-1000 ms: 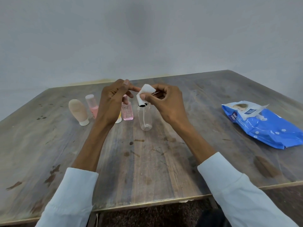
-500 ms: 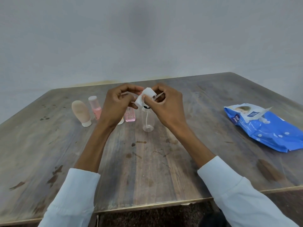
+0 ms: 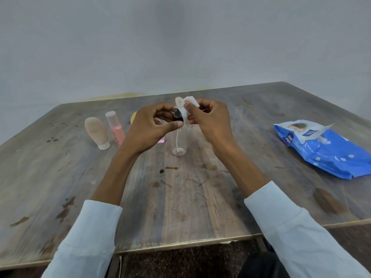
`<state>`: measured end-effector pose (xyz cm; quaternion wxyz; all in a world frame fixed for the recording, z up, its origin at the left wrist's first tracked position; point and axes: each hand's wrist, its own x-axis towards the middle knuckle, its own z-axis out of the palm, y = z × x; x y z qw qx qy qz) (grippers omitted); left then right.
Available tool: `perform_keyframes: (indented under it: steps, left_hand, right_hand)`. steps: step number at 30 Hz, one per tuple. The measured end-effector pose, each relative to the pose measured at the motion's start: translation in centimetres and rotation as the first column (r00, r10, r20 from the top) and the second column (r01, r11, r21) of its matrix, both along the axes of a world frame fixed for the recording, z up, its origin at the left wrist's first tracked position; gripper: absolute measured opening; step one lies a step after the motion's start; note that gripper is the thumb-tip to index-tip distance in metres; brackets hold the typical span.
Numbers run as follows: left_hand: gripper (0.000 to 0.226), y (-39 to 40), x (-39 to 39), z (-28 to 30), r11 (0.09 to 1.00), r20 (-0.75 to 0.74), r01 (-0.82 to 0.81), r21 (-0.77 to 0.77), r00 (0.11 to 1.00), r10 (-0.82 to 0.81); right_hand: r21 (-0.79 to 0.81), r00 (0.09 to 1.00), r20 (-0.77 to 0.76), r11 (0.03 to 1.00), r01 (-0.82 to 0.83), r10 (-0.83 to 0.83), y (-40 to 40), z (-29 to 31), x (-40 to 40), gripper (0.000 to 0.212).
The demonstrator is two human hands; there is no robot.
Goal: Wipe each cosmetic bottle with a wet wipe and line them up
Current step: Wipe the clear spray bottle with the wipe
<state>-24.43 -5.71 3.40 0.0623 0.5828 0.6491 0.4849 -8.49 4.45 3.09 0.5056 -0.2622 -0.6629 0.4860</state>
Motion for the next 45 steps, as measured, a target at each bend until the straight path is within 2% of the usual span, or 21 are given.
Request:
perform_keyframes:
  steps: [5,8,12,16,20,24,28,31,33,35,37,41,45]
  left_hand:
    - [0.053,-0.1,-0.5,0.2,0.998,0.101,0.019,0.058,0.995,-0.025]
    - [0.045,-0.2,-0.6,0.7,0.988,0.202,0.070,0.136,0.974,-0.097]
    - [0.040,-0.4,-1.0,0.8,0.981,0.260,0.083,0.173,0.957,-0.126]
    - [0.039,-0.2,-1.2,0.6,0.979,0.243,0.019,0.202,0.968,-0.068]
    - [0.037,-0.1,-1.3,0.6,0.965,0.267,-0.072,0.251,0.964,0.003]
    - [0.037,-0.2,-1.4,0.8,0.901,0.361,-0.267,0.343,0.923,0.136]
    - [0.041,-0.5,-2.0,1.1,0.802,0.473,-0.435,0.411,0.853,0.220]
    - [0.040,-0.5,-1.2,1.2,0.850,0.404,-0.342,0.401,0.899,0.171]
    - [0.040,-0.3,0.2,1.0,0.904,0.314,-0.221,0.365,0.944,0.104]
    - [0.041,-0.1,0.8,0.9,0.918,0.272,-0.183,0.352,0.958,0.086]
    - [0.042,-0.1,0.3,1.1,0.893,0.310,-0.248,0.376,0.942,0.131]
    - [0.045,-0.8,-1.6,1.6,0.767,0.494,-0.452,0.455,0.845,0.205]
    - [0.046,-0.8,-1.9,1.5,0.754,0.519,-0.478,0.451,0.827,0.214]
  right_hand:
    - [-0.042,0.998,-0.058,0.999,0.015,-0.017,0.5,0.2,0.6,0.011]
    - [-0.022,0.994,-0.105,1.000,-0.001,-0.002,0.5,0.5,1.0,0.019]
    - [0.164,0.998,-0.063,0.986,-0.001,0.012,0.3,0.6,0.8,0.014]
    - [0.434,0.998,0.065,0.901,-0.016,-0.013,-0.4,0.2,0.1,0.012]
    - [0.545,0.989,0.146,0.831,-0.110,0.035,-1.1,-0.4,-0.3,0.012]
    - [0.570,0.987,0.126,0.807,-0.153,0.098,-1.5,-0.2,-0.2,0.017]
    - [0.599,0.980,0.164,0.778,-0.188,0.110,-1.4,-0.1,0.0,0.011]
    - [0.620,0.983,0.158,0.766,-0.171,0.092,-1.3,0.0,0.0,0.011]
    - [0.630,0.993,0.099,0.769,-0.109,0.060,-1.4,0.1,0.1,0.011]
    - [0.635,0.998,0.057,0.770,-0.063,0.035,-1.4,0.2,0.1,0.011]
    - [0.635,0.995,0.092,0.767,-0.094,0.046,-1.3,0.1,0.1,0.010]
    - [0.626,0.972,0.226,0.757,-0.190,0.057,-1.1,-0.4,-0.1,0.009]
    - [0.626,0.981,0.192,0.767,-0.142,0.025,-1.2,-0.5,0.1,0.009]
